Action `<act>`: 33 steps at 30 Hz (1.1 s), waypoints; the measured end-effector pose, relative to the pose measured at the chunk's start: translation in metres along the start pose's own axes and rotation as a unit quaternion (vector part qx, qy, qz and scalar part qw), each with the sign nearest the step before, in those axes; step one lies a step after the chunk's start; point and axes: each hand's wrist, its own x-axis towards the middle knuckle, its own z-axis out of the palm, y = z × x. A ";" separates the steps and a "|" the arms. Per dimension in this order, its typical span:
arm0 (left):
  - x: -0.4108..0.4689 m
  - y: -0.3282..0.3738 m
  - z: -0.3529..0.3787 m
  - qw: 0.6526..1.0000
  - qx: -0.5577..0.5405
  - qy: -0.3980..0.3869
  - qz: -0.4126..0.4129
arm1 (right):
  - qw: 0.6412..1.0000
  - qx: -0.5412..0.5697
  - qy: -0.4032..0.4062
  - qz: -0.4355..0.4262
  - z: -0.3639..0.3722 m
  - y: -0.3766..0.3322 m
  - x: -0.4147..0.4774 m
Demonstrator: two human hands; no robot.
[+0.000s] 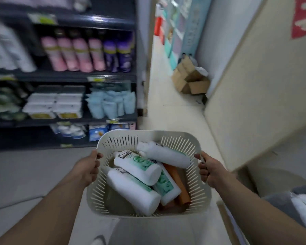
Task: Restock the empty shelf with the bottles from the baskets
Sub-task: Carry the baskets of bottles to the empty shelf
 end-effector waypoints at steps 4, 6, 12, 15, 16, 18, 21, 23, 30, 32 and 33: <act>-0.006 -0.003 -0.096 0.995 -0.092 0.046 -0.004 | 0.997 -0.058 -0.046 -0.013 0.100 -0.008 -0.007; -0.010 -0.004 -0.145 0.990 -0.120 0.071 -0.008 | 0.994 -0.086 -0.067 -0.012 0.153 -0.007 -0.015; -0.023 -0.003 -0.296 0.973 -0.185 0.138 -0.005 | 0.981 -0.147 -0.129 -0.008 0.315 0.011 -0.047; -0.030 -0.002 -0.370 0.962 -0.208 0.178 -0.003 | 0.970 -0.174 -0.171 -0.005 0.393 0.026 -0.062; -0.032 -0.002 -0.394 0.957 -0.216 0.193 -0.003 | 0.966 -0.181 -0.185 -0.003 0.418 0.031 -0.066; -0.037 -0.004 -0.438 0.948 -0.232 0.220 -0.004 | 0.957 -0.200 -0.208 -0.001 0.467 0.041 -0.076; -0.047 -0.008 -0.495 0.932 -0.256 0.257 -0.009 | 0.943 -0.241 -0.231 -0.013 0.540 0.053 -0.089; -0.052 -0.012 -0.529 0.922 -0.272 0.276 -0.014 | 0.931 -0.268 -0.247 -0.018 0.588 0.060 -0.096; -0.043 -0.028 -0.636 0.880 -0.347 0.322 -0.021 | 0.889 -0.338 -0.307 -0.023 0.742 0.086 -0.119; -0.037 -0.028 -0.660 0.867 -0.365 0.338 -0.018 | 0.874 -0.355 -0.330 -0.018 0.783 0.092 -0.123; -0.034 -0.028 -0.671 0.858 -0.376 0.349 -0.018 | 0.867 -0.365 -0.339 -0.016 0.804 0.095 -0.124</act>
